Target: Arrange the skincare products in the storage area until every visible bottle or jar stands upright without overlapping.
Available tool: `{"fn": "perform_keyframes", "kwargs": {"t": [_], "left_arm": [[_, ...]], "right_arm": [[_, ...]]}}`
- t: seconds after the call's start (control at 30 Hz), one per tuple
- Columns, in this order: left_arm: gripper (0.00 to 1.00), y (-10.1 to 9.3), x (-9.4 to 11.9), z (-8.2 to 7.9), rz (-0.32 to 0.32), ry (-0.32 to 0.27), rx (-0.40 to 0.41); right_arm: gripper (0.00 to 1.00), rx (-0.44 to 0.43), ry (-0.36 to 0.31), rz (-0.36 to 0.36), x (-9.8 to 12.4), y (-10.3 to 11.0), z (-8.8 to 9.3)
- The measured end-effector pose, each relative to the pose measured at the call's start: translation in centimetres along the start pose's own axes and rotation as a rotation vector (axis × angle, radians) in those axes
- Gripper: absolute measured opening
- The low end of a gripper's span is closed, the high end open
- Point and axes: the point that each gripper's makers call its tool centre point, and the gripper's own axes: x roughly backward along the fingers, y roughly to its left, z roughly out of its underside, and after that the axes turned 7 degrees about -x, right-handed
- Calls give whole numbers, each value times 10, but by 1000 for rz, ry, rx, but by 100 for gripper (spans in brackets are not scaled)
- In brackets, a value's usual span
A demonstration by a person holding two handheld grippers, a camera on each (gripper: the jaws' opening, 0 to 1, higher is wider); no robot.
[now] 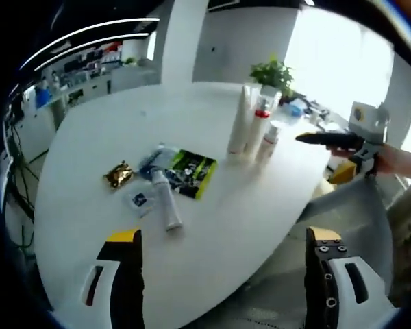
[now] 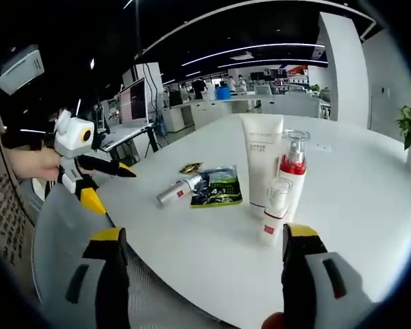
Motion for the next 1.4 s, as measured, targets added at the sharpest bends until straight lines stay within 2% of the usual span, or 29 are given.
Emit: {"fn": "perform_keyframes", "kwargs": {"t": [0.17,0.4,0.53,0.7,0.9,1.23,1.3,1.4], "left_arm": [[97,3,13,5,-36,-20,30],[97,13,23,19,-80,-8,54],[97,11,22,13,-89,-16,48],[97,9,21,14,-81,-11,51],[97,7,16,12,-75,13,44],[96,9,3,6,-52,59,25],[95,13,-2,8,-42,103,25],[94,15,-7,8,-32,128,19]], "right_arm": [[98,-17,-21,-1,3,5,-4],[99,-35,-41,6,6,8,-4],[99,-37,-30,10,5,9,-1],[98,-38,-23,11,4,11,0],[98,-70,-21,21,5,7,2],[97,-45,3,18,4,9,7],[97,-47,19,24,4,7,11],[96,-46,18,26,4,7,11]]}}
